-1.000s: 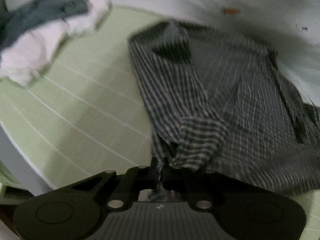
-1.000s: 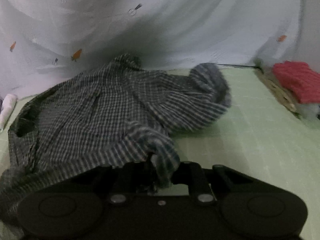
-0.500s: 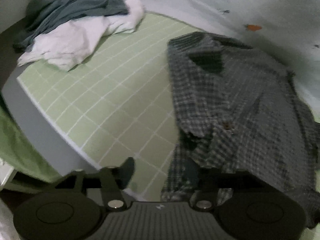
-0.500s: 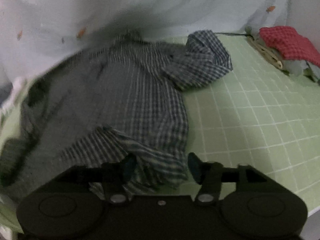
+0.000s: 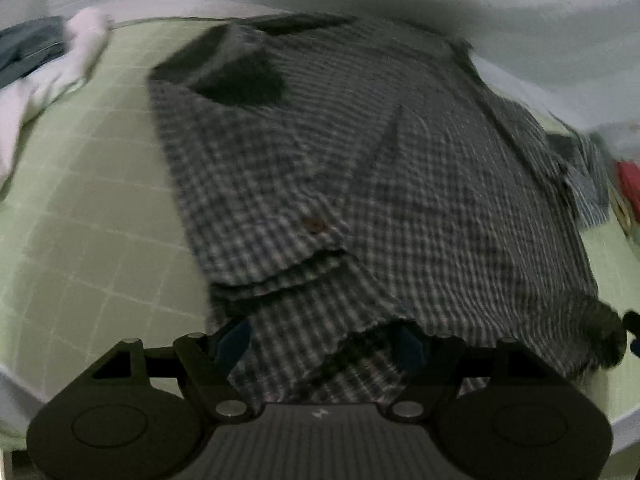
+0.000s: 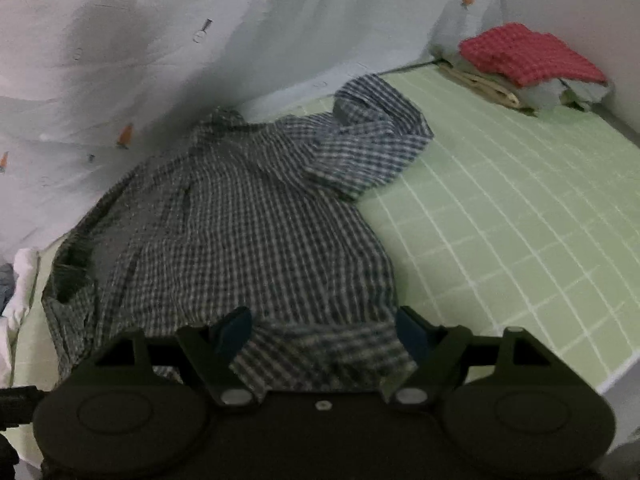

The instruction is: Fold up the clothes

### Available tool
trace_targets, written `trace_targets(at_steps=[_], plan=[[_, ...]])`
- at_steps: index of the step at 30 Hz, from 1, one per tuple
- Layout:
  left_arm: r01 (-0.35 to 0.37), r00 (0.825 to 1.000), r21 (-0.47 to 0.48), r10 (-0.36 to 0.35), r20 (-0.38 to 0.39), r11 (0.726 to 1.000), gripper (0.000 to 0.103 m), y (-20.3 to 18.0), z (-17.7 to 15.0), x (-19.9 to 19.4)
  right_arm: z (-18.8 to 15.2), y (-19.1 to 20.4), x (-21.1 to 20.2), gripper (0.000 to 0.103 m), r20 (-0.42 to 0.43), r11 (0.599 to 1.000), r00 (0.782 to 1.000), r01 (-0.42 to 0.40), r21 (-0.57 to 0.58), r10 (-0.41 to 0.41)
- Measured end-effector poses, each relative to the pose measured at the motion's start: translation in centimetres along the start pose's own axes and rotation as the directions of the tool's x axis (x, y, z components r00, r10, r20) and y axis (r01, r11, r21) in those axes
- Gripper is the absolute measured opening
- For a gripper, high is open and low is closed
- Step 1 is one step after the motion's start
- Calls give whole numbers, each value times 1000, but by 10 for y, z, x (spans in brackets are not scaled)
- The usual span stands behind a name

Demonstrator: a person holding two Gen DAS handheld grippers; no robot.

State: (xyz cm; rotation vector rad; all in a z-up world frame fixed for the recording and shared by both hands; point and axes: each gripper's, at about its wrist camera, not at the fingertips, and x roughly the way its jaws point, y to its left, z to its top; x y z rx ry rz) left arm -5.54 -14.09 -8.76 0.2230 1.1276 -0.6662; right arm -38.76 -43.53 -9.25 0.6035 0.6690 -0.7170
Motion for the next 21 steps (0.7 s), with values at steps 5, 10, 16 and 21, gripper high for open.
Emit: trace_targets(at_steps=[5,10,16,21], plan=[[74,997,81,-75,15,994,77,-3,0,-2,-1,-2,-2,80,17,997,1000,25,71,-27],[157,987,115,-161,27,981,78,-5,5,-9,9,-21,2,83,25,979,999,37,199,-43],[223,974,60,-224,17,973,81,-4,0,-7,5,-43,36,83,-121,932,990,113,345,-75],[123,992,114,-122,-12,986,69,-16,-10,1,-6,-52,49,65,-191,906,981,58,419,25]])
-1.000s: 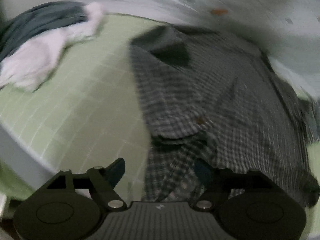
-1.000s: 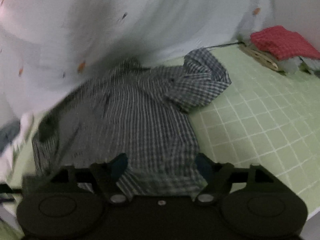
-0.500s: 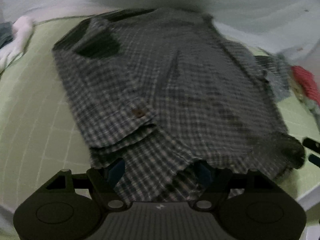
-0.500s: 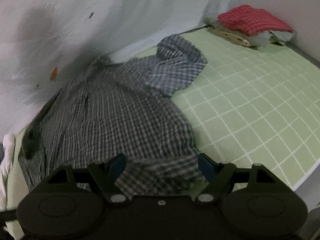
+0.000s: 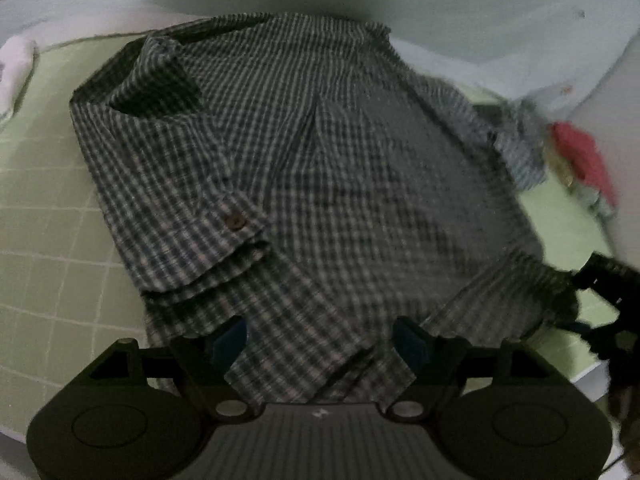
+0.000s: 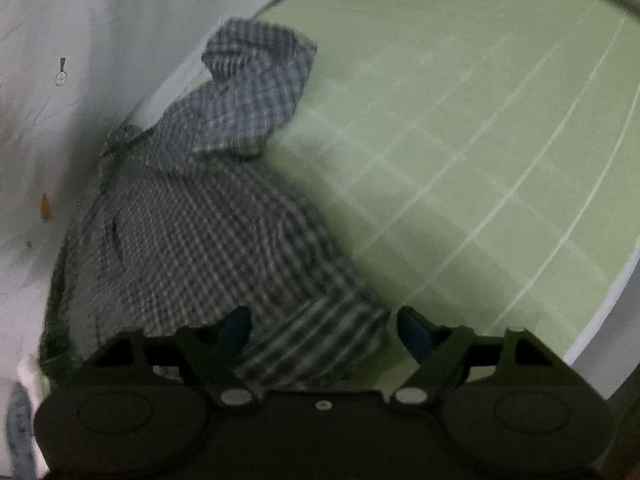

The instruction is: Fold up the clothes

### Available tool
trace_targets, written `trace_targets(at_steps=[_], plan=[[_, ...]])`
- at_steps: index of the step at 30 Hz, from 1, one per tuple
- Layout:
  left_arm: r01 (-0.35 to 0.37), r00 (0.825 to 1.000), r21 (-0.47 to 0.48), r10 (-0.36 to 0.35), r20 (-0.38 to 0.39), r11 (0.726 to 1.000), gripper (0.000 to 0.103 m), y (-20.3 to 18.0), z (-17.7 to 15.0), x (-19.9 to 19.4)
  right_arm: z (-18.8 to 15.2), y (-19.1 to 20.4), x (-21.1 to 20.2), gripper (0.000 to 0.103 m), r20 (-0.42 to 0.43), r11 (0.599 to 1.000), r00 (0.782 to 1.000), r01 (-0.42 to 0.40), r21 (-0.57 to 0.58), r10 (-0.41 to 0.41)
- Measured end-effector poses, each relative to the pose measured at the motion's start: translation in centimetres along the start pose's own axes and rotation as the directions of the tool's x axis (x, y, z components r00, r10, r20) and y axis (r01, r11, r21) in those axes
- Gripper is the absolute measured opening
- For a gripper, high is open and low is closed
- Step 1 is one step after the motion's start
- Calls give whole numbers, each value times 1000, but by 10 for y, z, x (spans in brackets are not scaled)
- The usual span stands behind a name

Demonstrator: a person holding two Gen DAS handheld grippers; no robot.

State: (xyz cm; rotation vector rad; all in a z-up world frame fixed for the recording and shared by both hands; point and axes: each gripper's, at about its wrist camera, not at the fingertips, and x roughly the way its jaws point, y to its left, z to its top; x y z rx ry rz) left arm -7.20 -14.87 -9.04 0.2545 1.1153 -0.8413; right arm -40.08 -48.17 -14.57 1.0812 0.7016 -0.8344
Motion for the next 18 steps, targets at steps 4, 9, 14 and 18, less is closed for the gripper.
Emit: trace_targets(at_steps=[4,9,14,18], plan=[[-72,997,-105,69,-34,992,2,18,-7,1,-5,0,-3,16,-32,999,998,-49,-15,48],[-219,968,-256,242,61,942,0,55,-13,-47,-5,5,-49,10,71,986,989,-120,-119,129],[-376,912,-293,407,52,879,0,87,-24,-73,-9,2,-53,21,95,965,995,43,-260,-19],[-265,954,-296,294,57,918,20,73,-25,-64,-18,6,-26,50,63,911,975,223,-346,-215]])
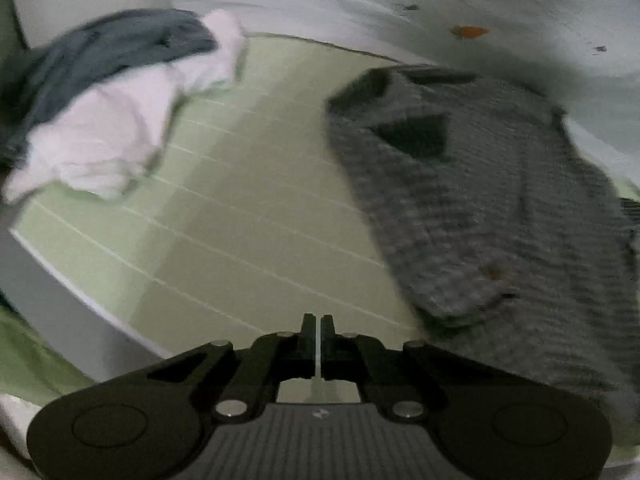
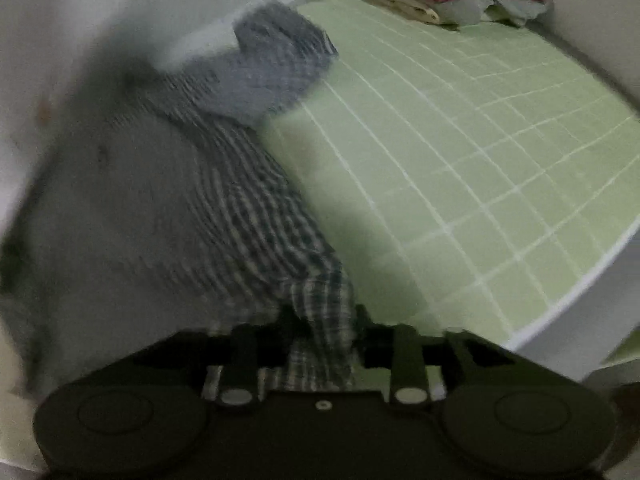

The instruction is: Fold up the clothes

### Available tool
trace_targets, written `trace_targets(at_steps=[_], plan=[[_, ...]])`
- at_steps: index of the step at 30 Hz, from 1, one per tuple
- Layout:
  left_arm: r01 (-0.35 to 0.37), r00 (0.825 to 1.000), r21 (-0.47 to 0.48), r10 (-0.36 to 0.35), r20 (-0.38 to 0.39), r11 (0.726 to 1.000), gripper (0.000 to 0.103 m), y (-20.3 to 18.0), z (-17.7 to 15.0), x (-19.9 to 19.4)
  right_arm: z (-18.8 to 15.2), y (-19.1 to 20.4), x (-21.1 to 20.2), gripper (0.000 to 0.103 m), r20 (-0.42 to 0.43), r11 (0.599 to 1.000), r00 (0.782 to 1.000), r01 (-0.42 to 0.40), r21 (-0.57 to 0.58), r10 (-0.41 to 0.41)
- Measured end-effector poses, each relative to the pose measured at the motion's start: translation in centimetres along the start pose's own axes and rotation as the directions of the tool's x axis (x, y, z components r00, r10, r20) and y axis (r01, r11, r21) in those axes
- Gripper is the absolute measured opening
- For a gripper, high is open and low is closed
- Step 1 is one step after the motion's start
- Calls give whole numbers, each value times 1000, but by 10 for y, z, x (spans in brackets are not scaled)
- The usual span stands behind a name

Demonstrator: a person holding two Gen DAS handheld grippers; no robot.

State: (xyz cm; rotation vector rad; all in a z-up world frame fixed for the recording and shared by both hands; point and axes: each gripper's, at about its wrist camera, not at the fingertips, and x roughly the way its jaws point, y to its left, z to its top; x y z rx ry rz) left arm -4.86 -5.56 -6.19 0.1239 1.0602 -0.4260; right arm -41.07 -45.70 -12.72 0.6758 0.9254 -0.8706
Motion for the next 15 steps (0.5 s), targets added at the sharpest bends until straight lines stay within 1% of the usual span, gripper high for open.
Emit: trace_targets(at_steps=[1,2,3,4,6,7,8,9,12,13,15], plan=[[34,999,12,-34,2,999,27,-9,-2,0,-1,3,0,60,1,1000,1000,13,-9,-13],[64,998,33,-64,-2,997,39,-21,-5,1,-1,7,0,71,5,1000,1000,19,-17,-19],[93,996,58,-93,-9,994,44,-35,-8,4,-1,12,0,77,15,999,1000,18,-30,-17],[124,992,96,-122,-23,988,46,-50,-10,7,0,16,0,85,22,999,1000,17,-50,-16],[161,987,185,-154,-53,970,57,-78,-15,16,2,24,-1,89,37,996,999,17,-92,-13],[173,985,221,-163,-64,960,60,-91,-18,20,2,30,-1,92,38,993,999,19,-121,-15],[184,983,254,-170,-74,950,67,-104,-21,23,2,33,-1,94,39,990,999,21,-141,-15],[197,980,279,-180,-88,940,71,-115,-23,28,1,38,-1,95,42,987,999,22,-159,-15],[239,970,341,-206,-131,909,76,-142,-28,39,-3,42,-4,95,44,980,999,17,-196,-9],[242,969,360,-203,-143,901,77,-150,-31,42,-5,42,-6,96,40,978,999,11,-207,-3],[226,971,383,-176,-162,895,77,-161,-36,50,-9,44,-8,96,34,973,999,5,-229,3]])
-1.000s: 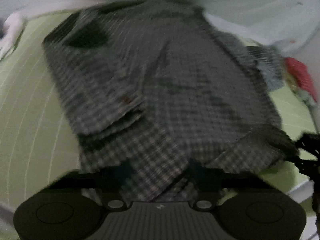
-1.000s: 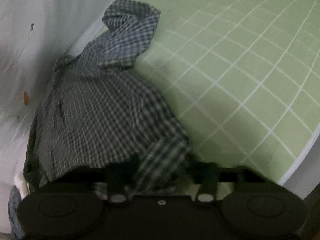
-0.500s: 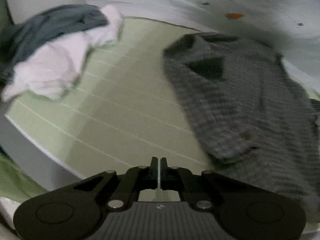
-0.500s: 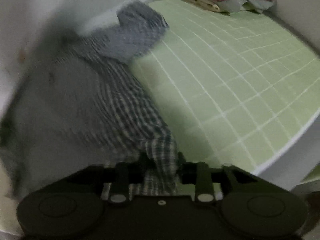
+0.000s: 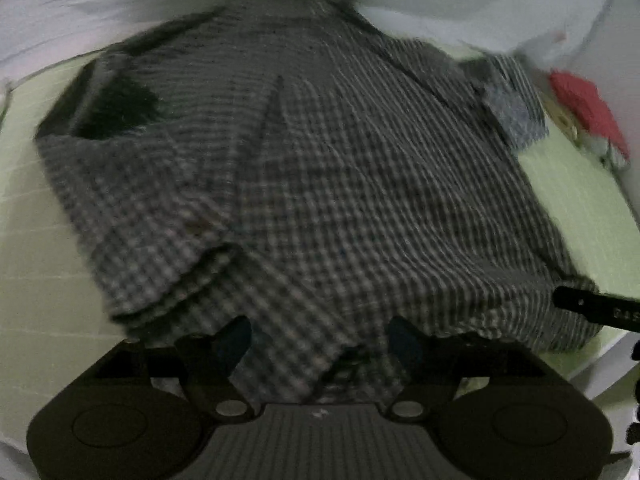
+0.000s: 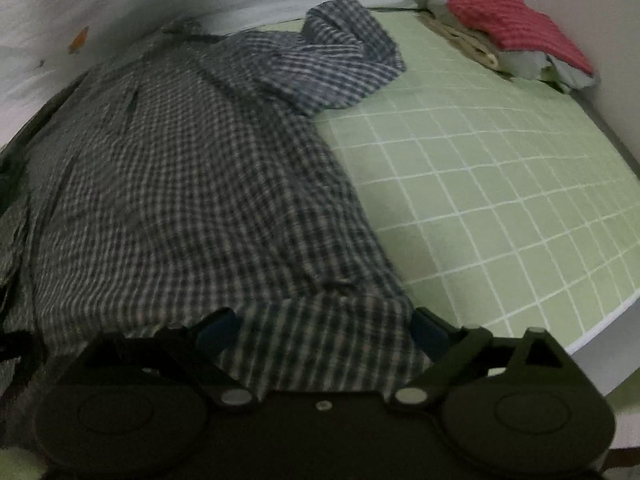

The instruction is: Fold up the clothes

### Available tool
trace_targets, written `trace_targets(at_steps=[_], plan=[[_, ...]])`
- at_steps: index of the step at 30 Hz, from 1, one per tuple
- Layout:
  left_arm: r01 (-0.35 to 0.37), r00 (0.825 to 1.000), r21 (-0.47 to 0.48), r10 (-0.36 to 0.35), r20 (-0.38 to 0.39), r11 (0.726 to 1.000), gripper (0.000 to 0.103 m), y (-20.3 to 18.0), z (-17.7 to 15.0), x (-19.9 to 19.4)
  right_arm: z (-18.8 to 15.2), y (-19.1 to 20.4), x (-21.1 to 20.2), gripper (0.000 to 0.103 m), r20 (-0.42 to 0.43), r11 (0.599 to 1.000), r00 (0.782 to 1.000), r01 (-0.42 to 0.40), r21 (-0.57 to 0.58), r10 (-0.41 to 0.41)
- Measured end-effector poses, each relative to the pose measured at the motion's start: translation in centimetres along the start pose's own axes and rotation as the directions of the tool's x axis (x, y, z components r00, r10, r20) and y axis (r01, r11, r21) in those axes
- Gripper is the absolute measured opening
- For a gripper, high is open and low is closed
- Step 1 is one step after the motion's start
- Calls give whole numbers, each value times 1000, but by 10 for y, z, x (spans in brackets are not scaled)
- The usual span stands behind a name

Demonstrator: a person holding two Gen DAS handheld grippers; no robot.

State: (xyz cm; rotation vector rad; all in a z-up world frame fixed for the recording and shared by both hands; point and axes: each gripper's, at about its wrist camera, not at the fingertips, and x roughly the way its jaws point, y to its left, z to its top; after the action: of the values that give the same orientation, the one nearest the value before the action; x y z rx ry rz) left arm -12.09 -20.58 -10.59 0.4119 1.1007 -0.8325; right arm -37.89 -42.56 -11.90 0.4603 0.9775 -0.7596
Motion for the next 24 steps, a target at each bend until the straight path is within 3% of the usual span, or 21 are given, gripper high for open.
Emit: trace_targets(at_steps=[2,4,5,6,7,10,13,15,18,21,24], plan=[[-46,999,-2,46,-25,999,76,-6,-3,10,-1,0,1,96,-6,1000,1000,4,-11,-4],[-90,996,-26,89,-27,996,63,-5,-6,14,-3,-1,1,96,-13,1000,1000,7,-21,-8],[-101,995,-48,100,-19,994,45,-1,-8,10,-3,-1,1,96,-15,1000,1000,8,-22,-8],[-109,994,-78,109,-10,991,14,5,-10,7,-3,-2,2,96,-16,1000,1000,8,-22,-8],[-115,993,-111,115,-5,987,5,13,-11,2,-3,-2,2,96,-16,1000,1000,8,-22,-8],[-156,986,-188,163,21,970,5,40,-17,-18,-1,-1,6,97,-32,1000,999,9,-22,-10],[-251,961,-266,274,49,931,5,71,-29,-49,0,5,11,97,-50,999,999,15,-33,-17],[-320,935,-348,353,33,881,5,96,-37,-67,3,9,15,97,-59,999,998,19,-43,-21],[-412,895,-475,443,-51,778,7,136,-56,-83,5,10,19,98,-76,999,997,17,-43,-21],[-474,864,-574,480,-154,668,22,163,-72,-87,9,9,20,98,-78,1000,997,-3,-28,1],[-478,855,-599,497,-149,642,43,161,-72,-94,17,8,16,98,-53,1000,999,-14,-27,13]])
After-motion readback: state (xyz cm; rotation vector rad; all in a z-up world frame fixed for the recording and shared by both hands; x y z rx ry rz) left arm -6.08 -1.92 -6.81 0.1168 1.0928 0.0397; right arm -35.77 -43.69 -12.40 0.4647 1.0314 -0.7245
